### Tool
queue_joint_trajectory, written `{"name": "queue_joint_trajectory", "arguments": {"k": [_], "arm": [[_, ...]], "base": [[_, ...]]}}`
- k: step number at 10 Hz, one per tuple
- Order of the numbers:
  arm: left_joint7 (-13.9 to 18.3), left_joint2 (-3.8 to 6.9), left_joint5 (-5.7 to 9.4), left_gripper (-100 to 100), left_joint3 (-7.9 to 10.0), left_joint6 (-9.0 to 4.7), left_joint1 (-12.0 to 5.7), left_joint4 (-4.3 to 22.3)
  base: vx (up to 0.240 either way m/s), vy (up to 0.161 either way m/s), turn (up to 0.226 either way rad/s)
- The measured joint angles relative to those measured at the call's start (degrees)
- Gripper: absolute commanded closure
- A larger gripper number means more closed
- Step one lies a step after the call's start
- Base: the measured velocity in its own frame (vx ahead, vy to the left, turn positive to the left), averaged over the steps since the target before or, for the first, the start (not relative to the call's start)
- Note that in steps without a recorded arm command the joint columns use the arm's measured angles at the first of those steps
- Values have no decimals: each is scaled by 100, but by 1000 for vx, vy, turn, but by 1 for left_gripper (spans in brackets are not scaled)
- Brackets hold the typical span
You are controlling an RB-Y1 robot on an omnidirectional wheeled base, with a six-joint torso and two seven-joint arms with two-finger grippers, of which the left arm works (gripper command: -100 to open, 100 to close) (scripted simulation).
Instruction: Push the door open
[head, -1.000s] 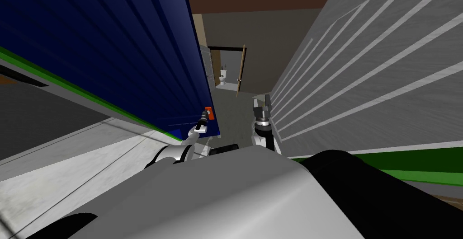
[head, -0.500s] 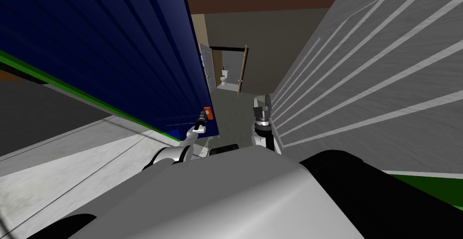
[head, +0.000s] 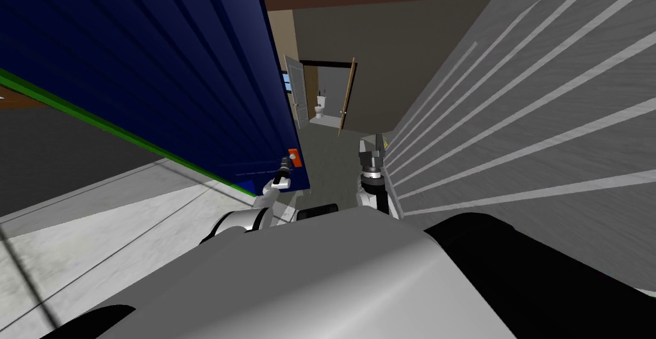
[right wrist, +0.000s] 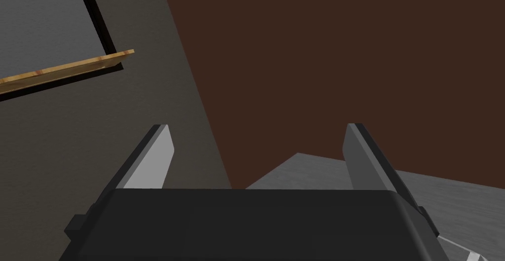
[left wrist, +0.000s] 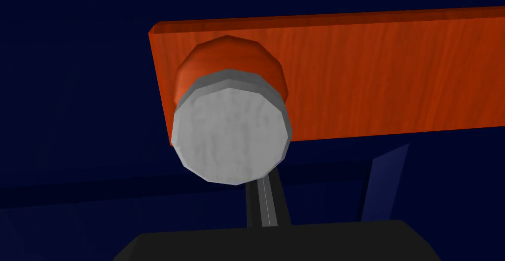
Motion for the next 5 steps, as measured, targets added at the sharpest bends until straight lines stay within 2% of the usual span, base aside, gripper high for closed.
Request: {"name": "queue_joint_trajectory", "arguments": {"k": [5], "arm": [[10, -66, -10, -100, -37, 12, 39, -81]], "base": [[-207, -47, 30]]}}
